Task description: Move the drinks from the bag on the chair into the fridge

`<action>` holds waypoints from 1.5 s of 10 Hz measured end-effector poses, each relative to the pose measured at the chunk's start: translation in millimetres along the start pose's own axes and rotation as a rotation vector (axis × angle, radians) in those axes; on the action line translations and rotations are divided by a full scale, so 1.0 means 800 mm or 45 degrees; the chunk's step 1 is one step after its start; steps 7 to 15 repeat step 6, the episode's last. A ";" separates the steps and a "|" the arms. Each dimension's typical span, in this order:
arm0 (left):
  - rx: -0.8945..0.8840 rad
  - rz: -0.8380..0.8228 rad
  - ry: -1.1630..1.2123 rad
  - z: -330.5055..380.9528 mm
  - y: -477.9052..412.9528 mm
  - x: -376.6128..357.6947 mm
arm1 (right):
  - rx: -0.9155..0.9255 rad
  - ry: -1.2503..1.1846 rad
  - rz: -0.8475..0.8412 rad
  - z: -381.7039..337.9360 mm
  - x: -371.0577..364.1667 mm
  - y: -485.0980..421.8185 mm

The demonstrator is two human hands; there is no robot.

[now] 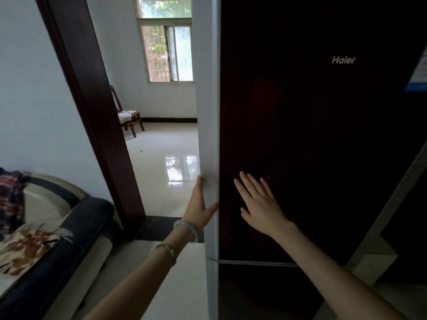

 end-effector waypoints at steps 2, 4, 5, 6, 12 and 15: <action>-0.079 -0.050 -0.155 -0.008 -0.008 -0.006 | -0.073 0.056 -0.080 -0.004 -0.006 -0.002; -0.364 0.018 -0.363 0.025 0.037 -0.021 | -0.262 -0.175 -0.040 -0.013 0.012 0.024; -0.485 -0.078 -0.396 0.038 0.055 -0.044 | -0.347 -0.177 0.018 -0.014 0.023 0.061; -0.571 -0.083 -0.537 0.049 0.061 -0.055 | -0.485 -0.163 0.044 -0.007 0.038 0.105; -0.571 -0.083 -0.537 0.049 0.061 -0.055 | -0.485 -0.163 0.044 -0.007 0.038 0.105; -0.571 -0.083 -0.537 0.049 0.061 -0.055 | -0.485 -0.163 0.044 -0.007 0.038 0.105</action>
Point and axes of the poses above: each hand's wrist, its own y-axis away from the middle knuckle, its own x-axis out of the back of the hand, z = x × y, the point moved 7 cm from there along -y, towards the middle knuckle, and after that the axes turned 1 degree about -y, right-handed, at the moved point
